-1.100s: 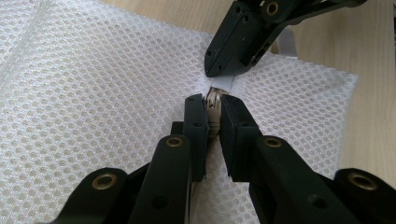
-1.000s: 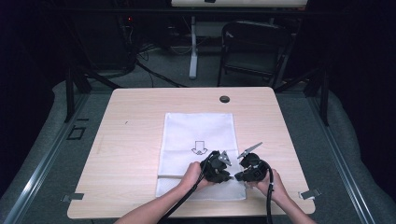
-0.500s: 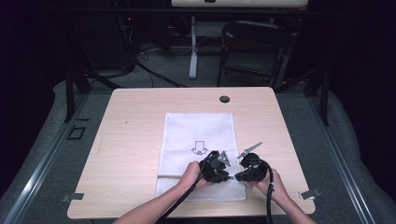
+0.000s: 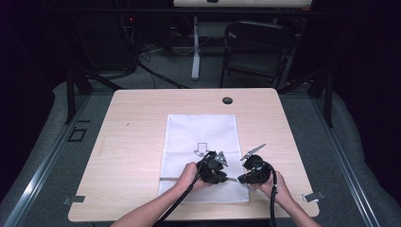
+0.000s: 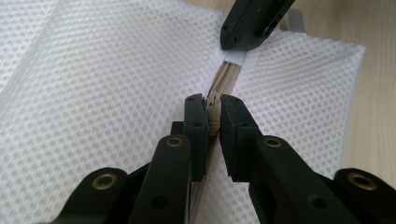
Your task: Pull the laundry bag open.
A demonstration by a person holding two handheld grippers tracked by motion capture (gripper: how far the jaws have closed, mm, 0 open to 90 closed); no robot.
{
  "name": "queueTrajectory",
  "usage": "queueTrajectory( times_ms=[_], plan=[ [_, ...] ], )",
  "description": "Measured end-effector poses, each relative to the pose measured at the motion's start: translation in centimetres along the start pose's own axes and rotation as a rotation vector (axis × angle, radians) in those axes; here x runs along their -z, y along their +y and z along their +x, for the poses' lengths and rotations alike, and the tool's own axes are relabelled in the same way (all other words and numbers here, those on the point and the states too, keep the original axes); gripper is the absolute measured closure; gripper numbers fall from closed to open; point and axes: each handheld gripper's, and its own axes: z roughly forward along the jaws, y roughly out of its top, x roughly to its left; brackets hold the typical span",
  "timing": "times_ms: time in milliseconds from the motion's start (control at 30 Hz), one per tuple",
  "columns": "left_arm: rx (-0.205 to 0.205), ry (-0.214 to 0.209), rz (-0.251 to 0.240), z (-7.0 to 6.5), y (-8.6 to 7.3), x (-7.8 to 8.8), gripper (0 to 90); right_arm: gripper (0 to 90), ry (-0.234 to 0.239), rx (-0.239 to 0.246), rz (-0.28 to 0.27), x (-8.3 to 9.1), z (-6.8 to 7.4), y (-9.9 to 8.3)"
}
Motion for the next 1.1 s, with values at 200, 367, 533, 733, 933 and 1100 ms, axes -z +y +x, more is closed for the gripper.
queueTrajectory(
  times_ms=[200, 367, 533, 733, 933, 1100],
  plan=[
    [0.01, -0.004, -0.003, 0.2, -0.5, 0.6, 81.3, 90.0, -0.01, 0.024, 0.018, 0.1, -0.1, 0.1],
    [0.002, -0.005, 0.002, 0.0, -0.6, 0.7, 81.3, 90.0, -0.008, 0.021, 0.018, 0.1, -0.1, 0.0],
    [0.005, -0.011, 0.004, 0.1, -0.7, 0.9, 81.3, 90.0, 0.007, 0.014, 0.012, 0.1, -0.1, 0.1],
    [0.007, -0.01, 0.005, 0.2, -1.0, 1.3, 81.3, 90.0, -0.008, 0.027, 0.012, 0.0, -0.1, 0.0],
    [0.013, -0.008, 0.007, 0.4, -1.4, 1.5, 81.3, 90.0, -0.006, 0.033, 0.022, 0.1, -0.2, 0.1],
    [0.025, -0.011, 0.01, 0.6, -1.9, 1.9, 81.3, 90.0, 0.007, 0.011, 0.008, 0.0, -0.1, 0.0]
  ],
)
